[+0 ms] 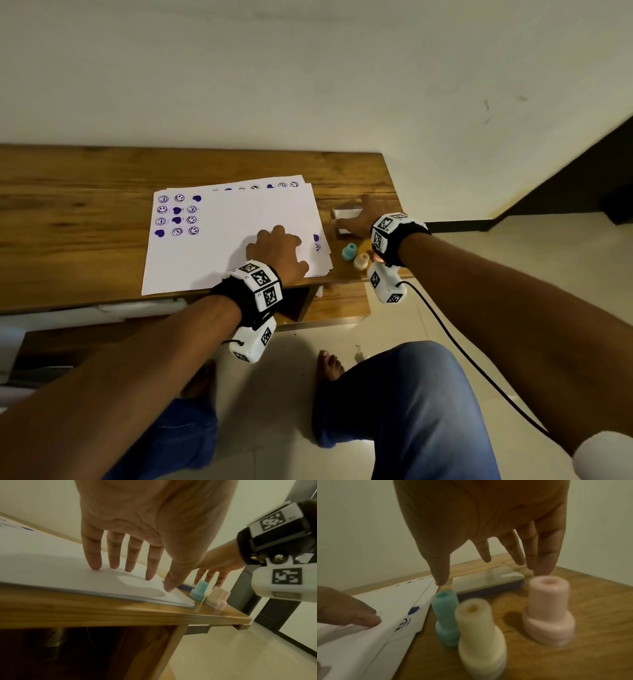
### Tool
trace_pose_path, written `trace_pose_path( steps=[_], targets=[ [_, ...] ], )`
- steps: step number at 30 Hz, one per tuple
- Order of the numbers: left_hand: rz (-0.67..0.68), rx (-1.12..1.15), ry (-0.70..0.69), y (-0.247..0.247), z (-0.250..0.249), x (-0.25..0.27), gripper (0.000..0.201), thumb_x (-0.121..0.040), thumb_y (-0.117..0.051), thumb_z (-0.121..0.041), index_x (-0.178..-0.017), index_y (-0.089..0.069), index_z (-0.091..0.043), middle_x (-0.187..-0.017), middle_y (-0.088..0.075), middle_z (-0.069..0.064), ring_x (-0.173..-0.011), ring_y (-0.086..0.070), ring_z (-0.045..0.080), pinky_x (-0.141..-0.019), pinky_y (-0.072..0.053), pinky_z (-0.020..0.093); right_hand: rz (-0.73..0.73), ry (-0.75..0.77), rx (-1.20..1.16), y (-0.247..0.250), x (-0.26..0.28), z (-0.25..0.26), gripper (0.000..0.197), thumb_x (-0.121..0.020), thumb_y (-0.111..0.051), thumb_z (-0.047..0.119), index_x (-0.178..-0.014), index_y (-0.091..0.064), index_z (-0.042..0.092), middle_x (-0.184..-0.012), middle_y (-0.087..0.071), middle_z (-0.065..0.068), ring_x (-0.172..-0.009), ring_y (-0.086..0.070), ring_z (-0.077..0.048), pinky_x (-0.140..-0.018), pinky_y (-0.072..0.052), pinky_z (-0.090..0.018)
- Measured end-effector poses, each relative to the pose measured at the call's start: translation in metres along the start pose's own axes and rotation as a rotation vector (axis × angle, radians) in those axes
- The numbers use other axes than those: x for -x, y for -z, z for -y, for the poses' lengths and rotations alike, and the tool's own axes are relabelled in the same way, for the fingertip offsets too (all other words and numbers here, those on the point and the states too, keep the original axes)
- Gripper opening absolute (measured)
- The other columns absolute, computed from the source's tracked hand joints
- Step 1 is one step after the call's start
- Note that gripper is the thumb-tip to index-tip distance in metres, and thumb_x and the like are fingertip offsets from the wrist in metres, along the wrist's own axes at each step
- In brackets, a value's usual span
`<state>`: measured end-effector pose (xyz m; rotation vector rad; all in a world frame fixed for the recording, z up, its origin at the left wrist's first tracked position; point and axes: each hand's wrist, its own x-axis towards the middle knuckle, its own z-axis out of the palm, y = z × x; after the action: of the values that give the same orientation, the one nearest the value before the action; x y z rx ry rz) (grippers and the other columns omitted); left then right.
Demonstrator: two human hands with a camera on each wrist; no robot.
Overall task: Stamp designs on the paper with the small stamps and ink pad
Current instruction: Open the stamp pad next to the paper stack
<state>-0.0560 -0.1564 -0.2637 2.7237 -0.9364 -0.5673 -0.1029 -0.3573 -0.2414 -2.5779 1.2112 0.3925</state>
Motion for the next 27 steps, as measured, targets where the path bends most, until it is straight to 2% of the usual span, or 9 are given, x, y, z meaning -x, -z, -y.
trace_pose_path(
  steps=[3, 4, 9, 15, 21, 24, 27],
  targets=[
    [0.025, -0.041, -0.03, -0.002, -0.002, 0.001, 0.058, -0.083, -0.064, -0.05, -0.135, -0.051, -0.029, -0.136, -0.046, 0.003, -0.126, -0.042, 0.029, -0.098, -0.044, 0.045, -0.008, 0.017, 0.032, -0.01, 0.0, -0.002, 0.092, -0.06, -0.065, 0.084, -0.128, -0.048, 0.024, -0.121, -0.064, -0.008, -0.102, -0.059, -0.031, -0.075, -0.049, -0.039],
    [0.028, -0.036, -0.025, -0.002, -0.002, 0.001, 0.057, -0.083, -0.063, -0.049, -0.135, -0.051, -0.029, -0.136, -0.046, 0.003, -0.126, -0.042, 0.029, -0.099, -0.043, 0.044, -0.014, 0.02, 0.051, -0.012, 0.0, -0.002, 0.089, -0.062, -0.065, 0.083, -0.126, -0.049, 0.024, -0.118, -0.064, -0.008, -0.099, -0.059, -0.03, -0.073, -0.046, -0.037],
    [0.013, -0.019, 0.0, 0.008, -0.006, -0.005, 0.054, -0.085, -0.062, -0.049, -0.133, -0.052, -0.027, -0.134, -0.048, 0.003, -0.126, -0.042, 0.029, -0.099, -0.042, 0.044, -0.031, 0.034, 0.046, -0.013, -0.006, -0.007, 0.087, -0.064, -0.068, 0.078, -0.128, -0.051, 0.023, -0.126, -0.058, -0.011, -0.107, -0.059, -0.033, -0.07, -0.044, -0.036],
    [-0.009, 0.001, 0.028, 0.023, -0.008, -0.02, 0.054, -0.083, -0.066, -0.047, -0.131, -0.055, -0.026, -0.135, -0.049, 0.003, -0.127, -0.043, 0.029, -0.1, -0.043, 0.045, -0.019, 0.083, 0.029, 0.011, -0.015, -0.011, 0.084, -0.07, -0.069, 0.072, -0.136, -0.046, 0.025, -0.131, -0.059, -0.009, -0.114, -0.059, -0.034, -0.084, -0.049, -0.039],
    [0.071, 0.014, 0.034, 0.031, -0.006, -0.037, 0.062, -0.077, -0.077, -0.032, -0.134, -0.053, -0.023, -0.136, -0.051, 0.003, -0.124, -0.05, 0.029, -0.099, -0.046, 0.042, -0.033, 0.106, 0.017, 0.046, -0.044, -0.001, 0.087, -0.074, -0.068, 0.069, -0.142, -0.042, 0.023, -0.137, -0.056, -0.01, -0.119, -0.056, -0.036, -0.08, -0.041, -0.036],
    [0.077, -0.029, 0.04, 0.025, -0.007, -0.041, 0.058, -0.078, -0.077, -0.023, -0.131, -0.054, -0.021, -0.131, -0.051, 0.004, -0.12, -0.051, 0.03, -0.096, -0.048, 0.041, -0.054, 0.132, 0.05, 0.053, -0.059, 0.01, 0.086, -0.076, -0.069, 0.065, -0.145, -0.043, 0.021, -0.142, -0.054, -0.009, -0.125, -0.054, -0.034, -0.085, -0.04, -0.035],
    [0.075, -0.034, 0.057, 0.02, -0.009, -0.046, 0.054, -0.078, -0.077, -0.021, -0.128, -0.056, -0.02, -0.128, -0.049, 0.004, -0.119, -0.048, 0.03, -0.093, -0.048, 0.041, -0.058, 0.134, 0.064, 0.056, -0.075, 0.02, 0.087, -0.071, -0.074, 0.066, -0.141, -0.048, 0.021, -0.14, -0.056, -0.008, -0.124, -0.055, -0.033, -0.091, -0.044, -0.036]
  ],
)
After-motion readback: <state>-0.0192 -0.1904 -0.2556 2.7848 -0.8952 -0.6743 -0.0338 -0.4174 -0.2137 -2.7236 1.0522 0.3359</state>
